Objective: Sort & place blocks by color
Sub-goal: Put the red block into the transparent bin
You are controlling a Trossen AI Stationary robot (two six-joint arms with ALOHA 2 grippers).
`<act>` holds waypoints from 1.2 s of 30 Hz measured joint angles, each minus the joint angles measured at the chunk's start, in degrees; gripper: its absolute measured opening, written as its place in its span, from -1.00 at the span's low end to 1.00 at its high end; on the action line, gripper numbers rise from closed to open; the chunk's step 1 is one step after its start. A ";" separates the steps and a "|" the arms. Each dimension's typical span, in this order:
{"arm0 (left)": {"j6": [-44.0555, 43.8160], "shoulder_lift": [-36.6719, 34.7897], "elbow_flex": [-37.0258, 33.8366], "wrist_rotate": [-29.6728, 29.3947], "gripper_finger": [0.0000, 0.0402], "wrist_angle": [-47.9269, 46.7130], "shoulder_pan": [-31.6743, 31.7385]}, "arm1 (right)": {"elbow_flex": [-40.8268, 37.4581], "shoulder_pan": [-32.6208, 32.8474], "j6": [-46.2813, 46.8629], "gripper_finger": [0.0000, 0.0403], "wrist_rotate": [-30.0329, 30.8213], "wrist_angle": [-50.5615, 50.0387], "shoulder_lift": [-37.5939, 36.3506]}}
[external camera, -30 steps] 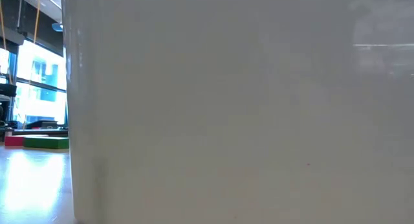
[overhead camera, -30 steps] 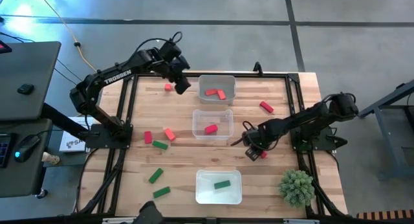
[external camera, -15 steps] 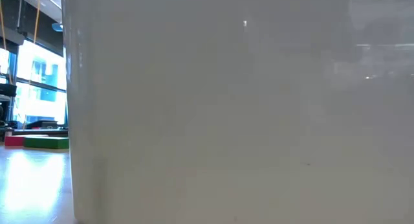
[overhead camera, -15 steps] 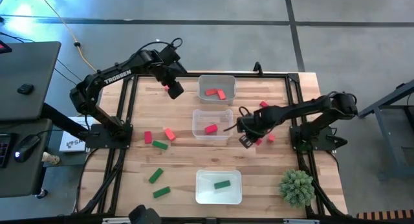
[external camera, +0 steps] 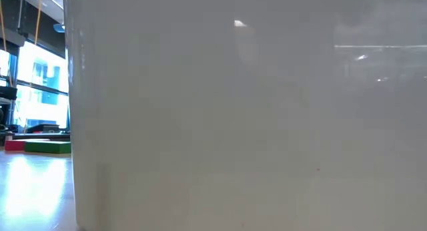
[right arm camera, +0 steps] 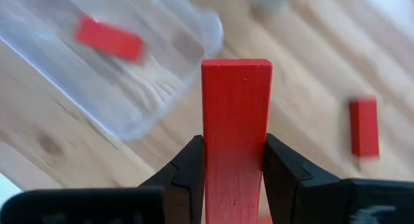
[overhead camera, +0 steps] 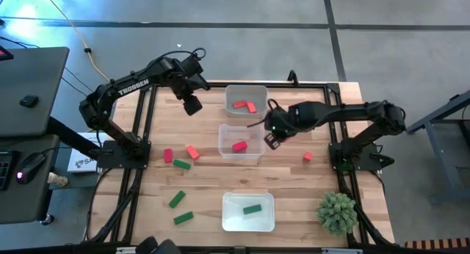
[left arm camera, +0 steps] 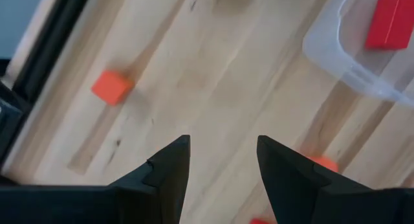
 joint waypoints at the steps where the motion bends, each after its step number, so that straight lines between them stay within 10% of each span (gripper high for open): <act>1: 0.00 0.00 -0.03 0.00 -0.15 -0.80 0.00 | 0.71 -0.54 -1.42 -0.54 0.24 1.46 0.00; 18: -11.04 -10.18 -12.28 0.04 -0.15 -1.63 -3.48 | 1.69 -5.99 -29.80 -0.54 -9.49 33.41 4.19; 36: -17.35 -16.02 -12.28 0.18 -0.15 -2.20 -20.48 | 1.58 -5.51 -35.50 -0.54 -17.52 27.83 17.28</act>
